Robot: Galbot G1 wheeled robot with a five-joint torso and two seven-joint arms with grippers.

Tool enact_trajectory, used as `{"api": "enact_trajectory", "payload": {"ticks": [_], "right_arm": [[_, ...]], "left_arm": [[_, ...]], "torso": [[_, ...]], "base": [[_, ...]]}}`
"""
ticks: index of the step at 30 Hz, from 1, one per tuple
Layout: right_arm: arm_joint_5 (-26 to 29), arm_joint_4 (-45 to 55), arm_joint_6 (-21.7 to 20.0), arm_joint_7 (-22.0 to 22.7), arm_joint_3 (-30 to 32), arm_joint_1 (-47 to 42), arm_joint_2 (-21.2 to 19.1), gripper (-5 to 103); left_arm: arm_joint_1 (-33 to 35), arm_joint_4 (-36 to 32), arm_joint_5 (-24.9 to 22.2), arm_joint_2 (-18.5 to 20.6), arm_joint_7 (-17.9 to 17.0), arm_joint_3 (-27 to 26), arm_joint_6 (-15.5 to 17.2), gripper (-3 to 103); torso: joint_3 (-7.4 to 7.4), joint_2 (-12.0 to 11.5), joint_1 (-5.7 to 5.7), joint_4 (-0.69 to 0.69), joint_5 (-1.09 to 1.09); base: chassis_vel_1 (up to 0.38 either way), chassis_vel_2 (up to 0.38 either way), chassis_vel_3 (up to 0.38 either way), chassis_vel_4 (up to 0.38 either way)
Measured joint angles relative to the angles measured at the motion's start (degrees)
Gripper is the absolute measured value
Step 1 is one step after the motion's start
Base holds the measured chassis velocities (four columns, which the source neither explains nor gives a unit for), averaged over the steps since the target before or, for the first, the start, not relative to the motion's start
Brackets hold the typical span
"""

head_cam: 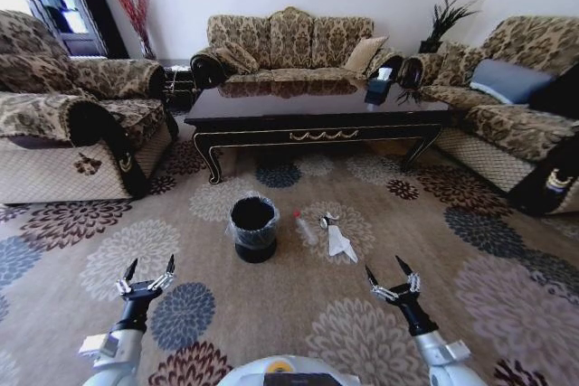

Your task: Move to the front of the table and pick up the trash from the floor, then place it into the trash bin.

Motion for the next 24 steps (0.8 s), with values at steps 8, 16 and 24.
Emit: {"api": "enact_trajectory", "payload": {"ticks": [8,16,24], "right_arm": [[-0.70,-0.48,0.15,0.00,-0.04,0.27,0.03,100],[-0.86,-1.01,1.33,2.03,-0.23,0.45,0.09,100],[-1.40,-1.21,1.90,3.06,-0.45,0.57,0.20,100]], "left_arm": [[0.15,-0.02,0.31,-0.12,-0.02,0.16,0.11,100],[0.06,-0.78,2.07,-0.07,-1.52,0.36,1.74,100],[0.72,-7.77,4.94,0.39,-4.62,1.27,8.87,100]], "torso": [[-0.01,0.00,-0.01,0.01,-0.01],[0.00,0.01,0.00,0.00,-0.01],[0.00,0.00,0.00,0.01,0.00]], "base": [[-0.203,0.200,0.208,-0.202],[-0.193,0.193,0.199,-0.192],[-0.088,0.101,0.099,-0.093]]}}
